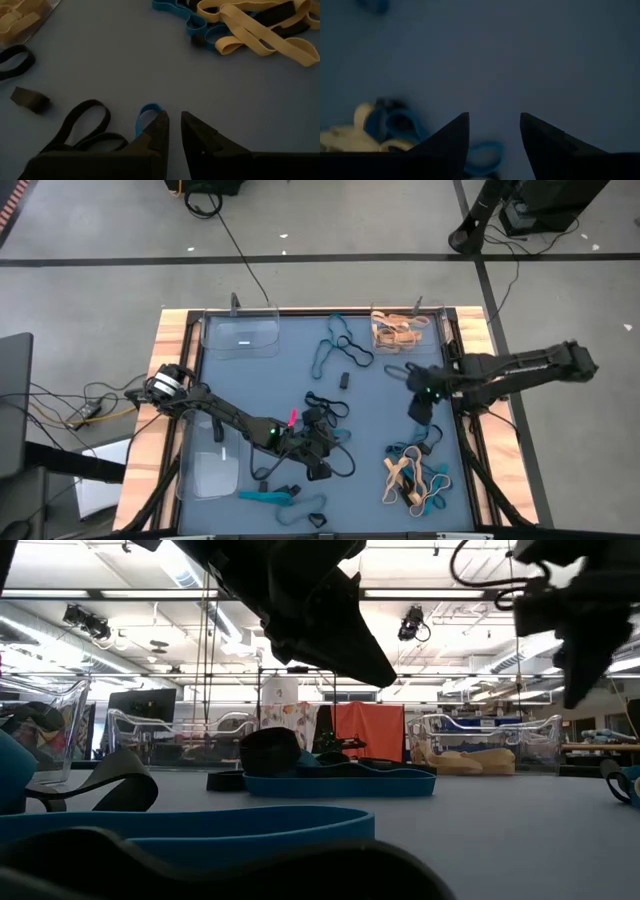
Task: Sort rubber bands into baskets
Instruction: Put the yellow rubber band into the top right transparent bin
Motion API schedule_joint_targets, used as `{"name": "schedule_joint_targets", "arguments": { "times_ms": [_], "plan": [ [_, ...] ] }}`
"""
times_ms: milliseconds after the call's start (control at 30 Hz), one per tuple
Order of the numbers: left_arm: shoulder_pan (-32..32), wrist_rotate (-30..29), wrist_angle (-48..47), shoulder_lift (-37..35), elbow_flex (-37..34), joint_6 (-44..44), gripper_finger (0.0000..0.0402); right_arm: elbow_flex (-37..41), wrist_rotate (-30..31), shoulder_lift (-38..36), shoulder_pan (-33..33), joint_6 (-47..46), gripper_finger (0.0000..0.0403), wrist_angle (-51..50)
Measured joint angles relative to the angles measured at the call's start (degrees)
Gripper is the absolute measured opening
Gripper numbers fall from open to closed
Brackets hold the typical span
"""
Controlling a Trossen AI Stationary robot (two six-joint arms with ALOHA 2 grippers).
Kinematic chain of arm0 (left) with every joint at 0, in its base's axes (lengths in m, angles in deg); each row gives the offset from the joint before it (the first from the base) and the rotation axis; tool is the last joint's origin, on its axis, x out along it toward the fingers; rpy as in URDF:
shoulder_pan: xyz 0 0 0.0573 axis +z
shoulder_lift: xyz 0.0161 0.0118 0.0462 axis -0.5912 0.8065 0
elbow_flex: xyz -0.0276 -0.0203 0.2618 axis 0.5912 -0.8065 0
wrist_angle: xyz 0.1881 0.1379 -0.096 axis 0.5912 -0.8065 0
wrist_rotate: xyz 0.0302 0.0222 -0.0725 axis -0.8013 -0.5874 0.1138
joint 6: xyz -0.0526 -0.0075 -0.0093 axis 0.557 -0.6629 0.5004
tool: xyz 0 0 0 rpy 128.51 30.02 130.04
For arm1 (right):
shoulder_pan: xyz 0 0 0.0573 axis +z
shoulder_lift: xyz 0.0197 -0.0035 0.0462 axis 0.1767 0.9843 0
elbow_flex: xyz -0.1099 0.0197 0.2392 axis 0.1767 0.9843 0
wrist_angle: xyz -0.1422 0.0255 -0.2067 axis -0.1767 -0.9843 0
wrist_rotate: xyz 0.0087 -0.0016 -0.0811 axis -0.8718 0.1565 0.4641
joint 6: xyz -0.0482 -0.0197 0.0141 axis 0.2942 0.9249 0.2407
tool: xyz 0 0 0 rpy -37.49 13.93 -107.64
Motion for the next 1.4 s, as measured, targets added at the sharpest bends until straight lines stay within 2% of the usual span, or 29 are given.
{"name": "schedule_joint_targets", "arguments": {
  "times_ms": [267,667,1067,1233,1400],
  "plan": [
    [0.0,1.0,1.6,0.0,0.0,-3.0,0.0053,3.5,-0.5,2.8,12.8,-6.8,0.0185,2.0],
    [0.8,1.0,1.5,0.0,0.0,-7.1,0.0053,4.6,0.3,13.4,29.8,-15.7,0.0177,18.0],
    [0.8,0.8,1.5,0.0,0.0,-6.2,0.0053,4.6,9.2,22.0,36.9,-19.0,0.0150,19.6],
    [0.8,0.8,1.7,0.0,0.0,-5.1,0.0053,4.6,10.8,23.2,37.0,-17.6,0.0117,20.3],
    [0.8,0.6,1.7,0.0,0.0,-2.3,0.0053,4.6,10.5,21.7,37.0,-14.7,0.0034,20.8]
  ]
}}
